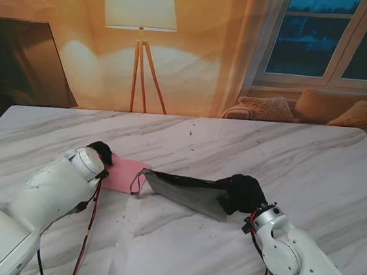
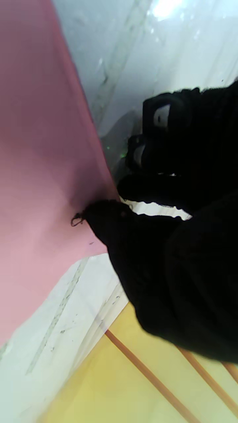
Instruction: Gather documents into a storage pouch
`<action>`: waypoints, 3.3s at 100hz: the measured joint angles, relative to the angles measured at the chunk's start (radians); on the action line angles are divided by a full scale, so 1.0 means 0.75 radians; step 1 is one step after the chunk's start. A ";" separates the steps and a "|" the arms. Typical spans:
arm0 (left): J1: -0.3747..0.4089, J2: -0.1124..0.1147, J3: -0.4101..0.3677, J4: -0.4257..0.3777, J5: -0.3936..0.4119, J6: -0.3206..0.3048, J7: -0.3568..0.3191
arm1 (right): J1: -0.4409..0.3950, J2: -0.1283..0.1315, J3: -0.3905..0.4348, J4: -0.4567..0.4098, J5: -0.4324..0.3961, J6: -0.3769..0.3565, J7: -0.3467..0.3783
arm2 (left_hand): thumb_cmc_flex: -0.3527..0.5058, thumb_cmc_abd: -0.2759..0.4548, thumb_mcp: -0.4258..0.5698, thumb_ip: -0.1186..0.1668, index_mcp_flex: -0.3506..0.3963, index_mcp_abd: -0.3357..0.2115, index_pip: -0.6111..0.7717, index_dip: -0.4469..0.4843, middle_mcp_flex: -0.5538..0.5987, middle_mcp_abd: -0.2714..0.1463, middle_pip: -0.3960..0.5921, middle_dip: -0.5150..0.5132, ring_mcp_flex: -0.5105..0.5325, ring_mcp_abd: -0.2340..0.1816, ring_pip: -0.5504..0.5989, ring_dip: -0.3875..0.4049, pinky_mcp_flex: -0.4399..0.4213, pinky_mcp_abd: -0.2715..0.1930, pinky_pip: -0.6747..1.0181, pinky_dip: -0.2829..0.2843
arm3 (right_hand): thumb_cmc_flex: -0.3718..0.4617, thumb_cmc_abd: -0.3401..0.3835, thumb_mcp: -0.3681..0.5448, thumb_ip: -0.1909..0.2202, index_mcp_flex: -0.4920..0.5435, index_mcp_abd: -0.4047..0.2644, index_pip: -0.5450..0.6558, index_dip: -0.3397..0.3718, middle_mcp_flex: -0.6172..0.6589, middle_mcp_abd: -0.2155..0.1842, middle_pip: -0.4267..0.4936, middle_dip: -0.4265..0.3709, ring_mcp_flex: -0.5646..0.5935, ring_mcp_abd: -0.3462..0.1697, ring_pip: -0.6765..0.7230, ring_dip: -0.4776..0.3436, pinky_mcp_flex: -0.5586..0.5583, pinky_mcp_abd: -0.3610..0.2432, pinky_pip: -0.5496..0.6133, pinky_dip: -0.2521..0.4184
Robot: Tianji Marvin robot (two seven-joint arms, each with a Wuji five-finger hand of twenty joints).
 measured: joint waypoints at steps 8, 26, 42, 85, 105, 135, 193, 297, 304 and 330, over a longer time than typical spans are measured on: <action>0.005 -0.006 -0.020 -0.003 -0.016 0.001 0.009 | 0.000 0.000 0.000 0.000 0.000 0.000 0.000 | 0.048 0.020 -0.002 -0.010 0.037 0.000 0.003 -0.009 -0.006 0.000 -0.004 0.001 0.000 0.000 -0.006 0.006 -0.012 0.000 -0.006 0.022 | 0.000 0.000 0.000 0.000 0.000 0.000 0.000 0.000 0.000 0.000 0.000 0.000 0.000 0.000 0.000 0.000 0.000 0.000 0.000 0.000; 0.024 -0.003 -0.045 -0.043 -0.036 0.014 0.009 | 0.000 0.000 0.000 0.000 0.001 0.001 0.001 | 0.123 0.064 -0.077 -0.012 0.034 0.005 0.036 0.121 -0.090 0.003 -0.119 0.006 -0.165 0.030 -0.094 0.082 -0.190 -0.005 -0.113 0.117 | 0.000 0.000 0.000 0.000 0.000 0.000 0.000 0.000 0.000 0.000 0.000 0.000 0.000 0.000 0.000 0.000 0.000 0.000 0.000 0.000; 0.062 0.027 -0.060 -0.143 -0.055 0.019 -0.031 | 0.000 0.000 -0.002 0.000 0.001 0.001 0.001 | 0.139 0.158 -0.116 -0.012 -0.007 0.005 0.031 0.317 -0.139 -0.013 -0.285 -0.181 -0.376 0.063 -0.283 0.086 -0.401 -0.010 -0.257 0.176 | 0.000 0.017 0.000 0.000 -0.013 0.000 0.002 0.001 0.000 0.000 0.000 0.000 0.000 0.000 0.000 0.000 0.000 0.000 0.000 0.000; 0.136 0.083 -0.095 -0.287 -0.030 0.019 -0.027 | 0.001 0.000 -0.005 0.003 0.003 0.002 0.000 | 0.250 0.249 -0.267 0.019 -0.139 0.037 0.107 0.551 0.367 0.046 -0.387 -0.575 -0.370 0.099 -0.379 0.024 -0.485 0.028 -0.277 0.226 | 0.000 0.021 -0.001 0.000 -0.013 0.000 0.002 0.001 0.000 0.000 0.000 0.000 0.000 0.000 0.000 0.000 0.000 0.000 0.000 0.000; 0.187 0.110 -0.136 -0.394 -0.029 0.026 -0.033 | 0.002 0.000 -0.008 0.004 0.003 0.002 -0.001 | 0.276 0.296 -0.348 0.032 -0.193 0.033 0.118 0.588 0.364 0.061 -0.231 -0.485 -0.348 0.106 -0.265 0.093 -0.483 0.042 -0.273 0.240 | 0.000 0.021 -0.001 0.000 -0.013 0.000 0.002 0.001 0.000 0.000 0.000 0.000 0.000 0.000 0.000 0.000 0.000 0.000 0.000 0.000; 0.275 0.126 -0.230 -0.537 -0.069 0.033 -0.020 | 0.004 0.000 -0.011 0.006 0.005 0.002 -0.001 | 0.290 0.324 -0.405 0.052 -0.196 0.016 0.116 0.635 0.348 0.066 -0.176 -0.404 -0.348 0.106 -0.228 0.146 -0.483 0.042 -0.272 0.241 | 0.000 0.021 -0.001 0.000 -0.013 0.000 0.002 0.001 0.000 0.000 0.000 0.000 0.000 0.000 0.000 0.000 0.000 0.000 0.000 0.000; 0.571 0.227 -0.459 -1.078 0.058 0.093 -0.066 | 0.011 -0.007 -0.029 0.001 0.086 0.049 0.028 | 0.290 0.331 -0.420 0.074 -0.191 -0.004 0.105 0.691 0.348 0.077 -0.141 -0.387 -0.334 0.108 -0.203 0.145 -0.481 0.047 -0.267 0.241 | 0.001 0.021 -0.001 0.000 -0.013 0.008 0.002 0.012 0.000 0.006 0.015 0.000 0.000 0.000 0.008 0.000 0.000 0.000 0.000 0.000; 0.819 0.285 -0.693 -1.548 0.195 -0.012 -0.068 | 0.083 -0.037 -0.067 -0.008 0.254 0.173 0.138 | 0.290 0.336 -0.441 0.088 -0.165 -0.038 0.096 0.728 0.348 0.095 -0.095 -0.365 -0.293 0.109 -0.203 0.152 -0.450 0.054 -0.265 0.244 | 0.017 0.022 -0.002 -0.002 -0.012 0.033 0.002 0.049 0.000 0.014 0.032 0.017 0.000 0.004 0.024 0.000 0.000 0.001 0.004 0.002; 0.824 0.286 -0.703 -1.566 0.194 -0.017 -0.068 | 0.081 -0.036 -0.064 -0.011 0.258 0.173 0.153 | 0.290 0.338 -0.446 0.088 -0.165 -0.041 0.096 0.729 0.349 0.095 -0.090 -0.365 -0.292 0.109 -0.203 0.152 -0.449 0.055 -0.262 0.244 | 0.017 0.022 -0.002 -0.002 -0.012 0.033 0.002 0.053 0.000 0.014 0.032 0.024 0.000 0.004 0.024 0.000 0.000 0.001 0.004 0.002; 0.829 0.286 -0.713 -1.620 0.150 -0.056 -0.050 | 0.082 -0.036 -0.069 -0.019 0.336 0.203 0.198 | 0.304 0.344 -0.470 0.088 -0.164 -0.046 0.096 0.732 0.349 0.097 -0.087 -0.365 -0.291 0.109 -0.203 0.152 -0.449 0.055 -0.261 0.244 | 0.018 0.022 -0.002 -0.002 -0.012 0.033 0.002 0.071 0.000 0.014 0.032 0.044 0.000 0.004 0.025 0.000 -0.001 0.001 0.004 0.002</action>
